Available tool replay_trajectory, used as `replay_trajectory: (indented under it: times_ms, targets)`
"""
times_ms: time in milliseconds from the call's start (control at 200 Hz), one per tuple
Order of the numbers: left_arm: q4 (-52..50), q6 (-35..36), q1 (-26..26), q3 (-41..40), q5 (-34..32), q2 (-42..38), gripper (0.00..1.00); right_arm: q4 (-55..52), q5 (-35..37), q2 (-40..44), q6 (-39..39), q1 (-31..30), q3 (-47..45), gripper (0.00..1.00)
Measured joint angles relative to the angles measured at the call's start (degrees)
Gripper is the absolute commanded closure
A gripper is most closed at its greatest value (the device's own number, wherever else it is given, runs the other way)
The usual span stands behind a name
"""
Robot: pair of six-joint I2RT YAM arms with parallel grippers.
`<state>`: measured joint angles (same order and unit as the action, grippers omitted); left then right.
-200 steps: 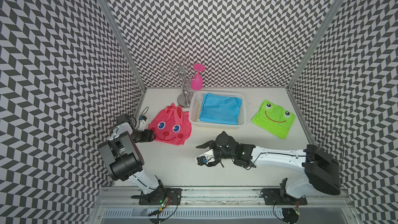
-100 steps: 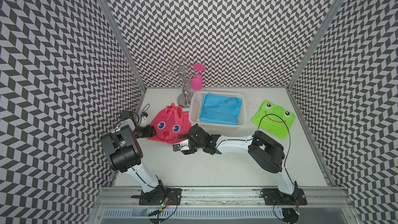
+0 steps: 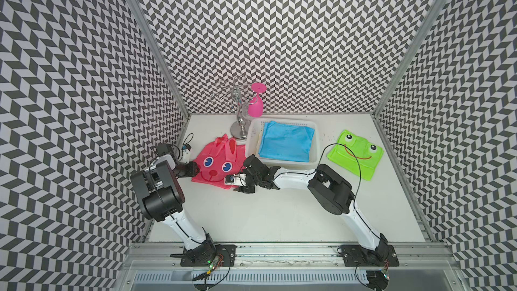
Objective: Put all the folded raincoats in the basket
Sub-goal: Pick up the raincoat from the center of the board.
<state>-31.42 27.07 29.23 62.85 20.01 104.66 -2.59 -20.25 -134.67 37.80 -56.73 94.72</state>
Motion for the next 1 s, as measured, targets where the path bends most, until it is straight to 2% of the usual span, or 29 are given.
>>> replay_trajectory:
  times_ms: [90, 205, 340, 421, 531, 761, 866, 1001]
  targets:
    - [0.13, 0.44, 0.04, 0.07, -0.07, 0.13, 0.63, -2.47, -0.96, -1.38, -0.79, 0.13, 2.75, 0.80]
    - [0.02, 0.90, 0.04, 0.07, 0.13, 0.15, 0.57, -5.18, -2.10, -3.10, -1.18, 0.13, 6.08, 1.00]
    - [-0.76, 2.29, 0.00, 0.07, 1.09, -0.15, 0.37, -6.36, -3.04, -3.48, -1.20, -0.04, 7.08, 1.00]
    - [-1.62, 3.34, 0.00, 0.07, 1.27, -0.57, 0.30, -5.92, -3.63, -3.23, -1.01, -0.20, 6.43, 1.00]
    - [-4.37, 5.27, 0.90, 0.07, 1.31, -1.60, 0.26, -4.79, -5.42, 0.22, -0.94, -0.81, 0.72, 1.00]
    - [-11.89, 12.72, 3.78, -0.59, 2.32, -6.56, 0.22, -2.84, -9.57, 13.70, -5.70, -2.38, -19.08, 1.00]
    - [-13.53, 18.45, 3.43, -2.47, 6.95, -11.47, 0.20, -1.22, -10.60, 18.64, -9.49, -2.32, -23.93, 1.00]
    - [-13.11, 25.31, 2.01, -8.07, 14.34, -18.49, 0.14, 3.63, -12.92, 20.76, -15.30, -1.07, -25.09, 1.00]
